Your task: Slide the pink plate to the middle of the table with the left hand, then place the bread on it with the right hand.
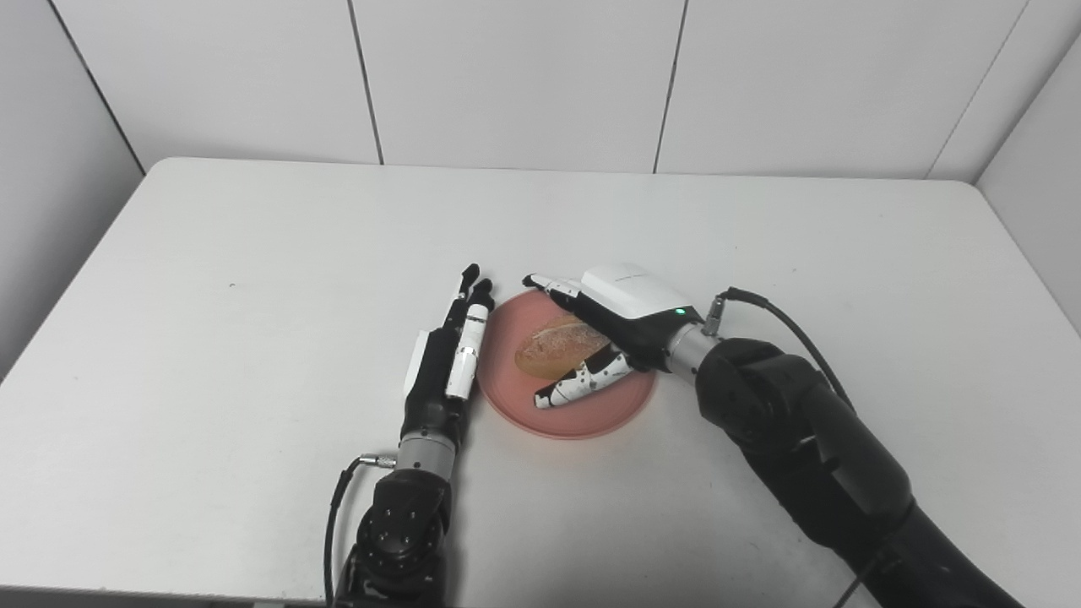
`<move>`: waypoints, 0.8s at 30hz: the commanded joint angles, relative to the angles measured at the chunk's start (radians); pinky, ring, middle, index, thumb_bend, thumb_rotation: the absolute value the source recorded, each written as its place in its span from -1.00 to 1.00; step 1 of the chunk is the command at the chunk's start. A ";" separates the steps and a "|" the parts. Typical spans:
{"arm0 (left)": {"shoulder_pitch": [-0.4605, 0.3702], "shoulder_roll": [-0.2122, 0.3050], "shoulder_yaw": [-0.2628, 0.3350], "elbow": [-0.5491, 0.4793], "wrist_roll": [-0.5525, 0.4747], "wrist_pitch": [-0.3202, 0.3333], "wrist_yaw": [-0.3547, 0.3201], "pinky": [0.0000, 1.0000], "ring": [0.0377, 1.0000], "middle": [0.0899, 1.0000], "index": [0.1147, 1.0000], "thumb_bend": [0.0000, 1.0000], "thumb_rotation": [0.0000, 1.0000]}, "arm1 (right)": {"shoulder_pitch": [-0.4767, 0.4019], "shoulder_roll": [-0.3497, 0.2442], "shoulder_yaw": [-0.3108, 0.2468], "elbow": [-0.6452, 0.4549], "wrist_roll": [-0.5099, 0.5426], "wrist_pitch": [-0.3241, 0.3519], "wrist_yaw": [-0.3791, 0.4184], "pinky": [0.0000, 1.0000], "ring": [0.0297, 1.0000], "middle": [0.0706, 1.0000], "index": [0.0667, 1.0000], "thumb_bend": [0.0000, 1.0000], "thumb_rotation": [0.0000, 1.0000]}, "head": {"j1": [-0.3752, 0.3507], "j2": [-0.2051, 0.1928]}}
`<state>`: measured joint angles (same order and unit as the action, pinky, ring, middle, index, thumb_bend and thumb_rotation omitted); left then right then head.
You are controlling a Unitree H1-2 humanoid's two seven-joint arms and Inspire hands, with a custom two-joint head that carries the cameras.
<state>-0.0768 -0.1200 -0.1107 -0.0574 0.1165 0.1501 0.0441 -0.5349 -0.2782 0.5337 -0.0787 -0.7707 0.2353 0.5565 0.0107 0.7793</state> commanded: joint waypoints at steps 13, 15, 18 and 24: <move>-0.027 -0.007 -0.005 -0.008 -0.003 -0.022 0.001 0.89 0.90 0.92 0.91 -0.21 1.00 | 0.060 0.016 -0.165 -0.105 0.061 -0.109 -0.228 0.67 0.85 0.90 0.95 1.00 0.45 | -0.012 -0.010; -0.026 -0.008 -0.005 -0.011 -0.002 -0.022 0.002 0.89 0.90 0.93 0.91 -0.21 1.00 | 0.097 0.036 -0.212 -0.144 0.096 -0.105 -0.276 0.61 0.83 0.92 0.96 0.98 0.47 | -0.014 -0.011; -0.021 -0.011 -0.007 -0.014 0.009 -0.030 0.011 0.87 0.89 0.91 0.90 -0.22 1.00 | 0.168 0.081 -0.292 -0.214 0.150 -0.085 -0.338 0.61 0.84 0.94 0.97 0.88 0.51 | -0.027 -0.016; -0.011 -0.013 -0.009 -0.026 0.016 -0.034 0.015 0.91 0.91 0.90 0.90 -0.20 1.00 | 0.326 0.158 -0.396 -0.269 0.204 -0.077 -0.445 0.68 0.85 0.93 0.97 0.52 0.98 | -0.034 -0.021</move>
<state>-0.0747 -0.1199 -0.1133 -0.0566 0.1240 0.1465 0.0473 -0.2052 -0.1283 0.1572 -0.3221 -0.5886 0.1705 0.1517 -0.0230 0.7578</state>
